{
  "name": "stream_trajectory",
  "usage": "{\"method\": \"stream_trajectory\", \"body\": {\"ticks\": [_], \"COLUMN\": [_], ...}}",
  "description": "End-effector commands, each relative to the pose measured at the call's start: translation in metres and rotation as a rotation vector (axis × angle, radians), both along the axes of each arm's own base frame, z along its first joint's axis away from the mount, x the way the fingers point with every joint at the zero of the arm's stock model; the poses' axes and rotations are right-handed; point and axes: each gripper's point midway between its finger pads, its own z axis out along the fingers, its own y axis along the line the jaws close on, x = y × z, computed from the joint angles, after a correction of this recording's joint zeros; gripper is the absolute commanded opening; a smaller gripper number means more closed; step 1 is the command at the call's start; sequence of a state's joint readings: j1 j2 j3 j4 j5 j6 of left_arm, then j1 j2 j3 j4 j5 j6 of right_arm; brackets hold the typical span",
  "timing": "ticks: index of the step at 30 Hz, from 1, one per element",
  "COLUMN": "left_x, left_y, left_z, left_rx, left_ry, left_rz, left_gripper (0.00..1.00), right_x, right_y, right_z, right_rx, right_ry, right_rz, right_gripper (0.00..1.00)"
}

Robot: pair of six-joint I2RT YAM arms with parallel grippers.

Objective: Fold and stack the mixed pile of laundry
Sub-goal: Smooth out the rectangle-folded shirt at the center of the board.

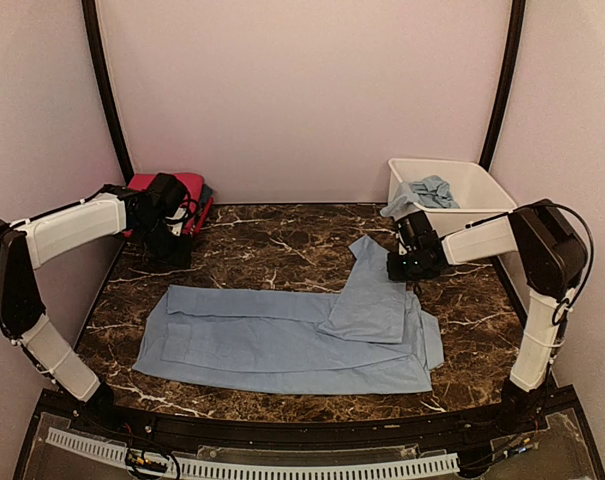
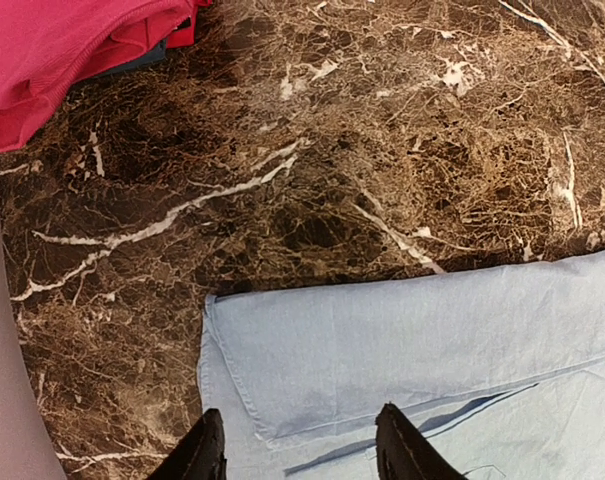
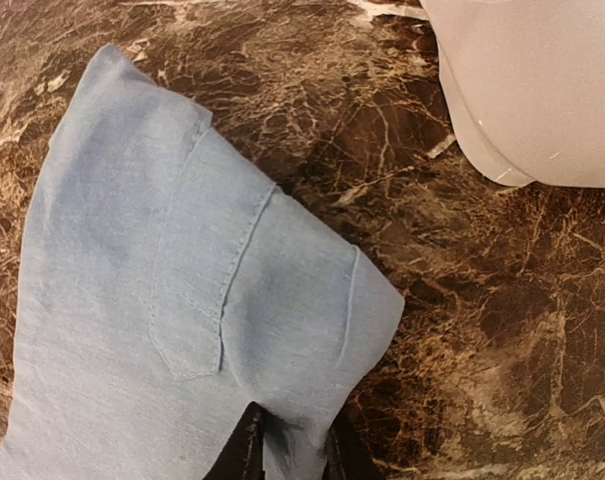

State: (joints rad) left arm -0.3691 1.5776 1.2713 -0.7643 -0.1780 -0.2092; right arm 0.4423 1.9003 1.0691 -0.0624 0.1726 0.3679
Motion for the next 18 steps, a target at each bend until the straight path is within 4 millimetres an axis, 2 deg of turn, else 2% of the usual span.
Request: {"method": "stream_trajectory", "body": {"ticks": [1, 2, 9, 14, 18], "left_x": [-0.003, -0.003, -0.005, -0.009, -0.014], "left_y": [0.007, 0.006, 0.0, -0.006, -0.011], "left_z": [0.023, 0.024, 0.027, 0.027, 0.032], "left_rx": [0.009, 0.005, -0.047, -0.1, -0.15], "left_ry": [-0.042, -0.045, -0.068, -0.078, -0.098], "left_rz": [0.007, 0.007, 0.006, 0.002, -0.004], "left_gripper": [0.51, 0.51, 0.53, 0.54, 0.56], "right_x": [0.012, 0.011, -0.01, -0.048, -0.095], "right_y": [0.01, 0.015, 0.063, 0.107, 0.15], "right_z": [0.026, 0.036, 0.114, 0.144, 0.16], "right_rx": [0.055, 0.075, 0.173, 0.238, 0.276], "right_ry": [-0.068, -0.087, -0.261, -0.303, -0.33], "right_rz": [0.031, 0.056, 0.268, 0.442, 0.632], "right_gripper": [0.08, 0.0, 0.0, 0.0, 0.0]}}
